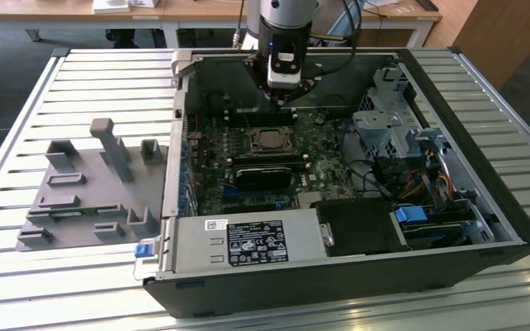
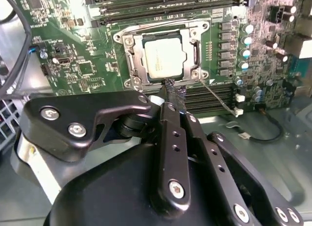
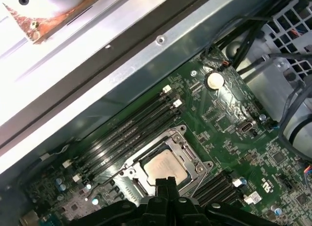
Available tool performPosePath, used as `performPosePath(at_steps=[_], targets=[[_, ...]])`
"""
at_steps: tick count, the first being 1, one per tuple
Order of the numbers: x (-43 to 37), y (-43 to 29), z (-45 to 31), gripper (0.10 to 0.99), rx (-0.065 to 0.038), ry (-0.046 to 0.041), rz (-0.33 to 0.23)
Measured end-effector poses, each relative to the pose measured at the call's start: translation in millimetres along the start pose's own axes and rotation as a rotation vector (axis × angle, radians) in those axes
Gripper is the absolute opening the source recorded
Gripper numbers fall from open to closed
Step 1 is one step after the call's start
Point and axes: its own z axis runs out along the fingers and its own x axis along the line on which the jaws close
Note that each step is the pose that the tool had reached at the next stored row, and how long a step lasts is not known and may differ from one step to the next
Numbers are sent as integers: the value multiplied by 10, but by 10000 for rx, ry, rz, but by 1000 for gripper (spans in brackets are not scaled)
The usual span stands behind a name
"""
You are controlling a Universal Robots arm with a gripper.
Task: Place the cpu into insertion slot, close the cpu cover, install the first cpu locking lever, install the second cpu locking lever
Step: 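Install the first cpu locking lever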
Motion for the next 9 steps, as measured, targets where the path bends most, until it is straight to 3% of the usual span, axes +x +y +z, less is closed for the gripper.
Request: performPosePath(at_steps=[9], targets=[[0, 0, 2, 106, 18, 40, -1140]])
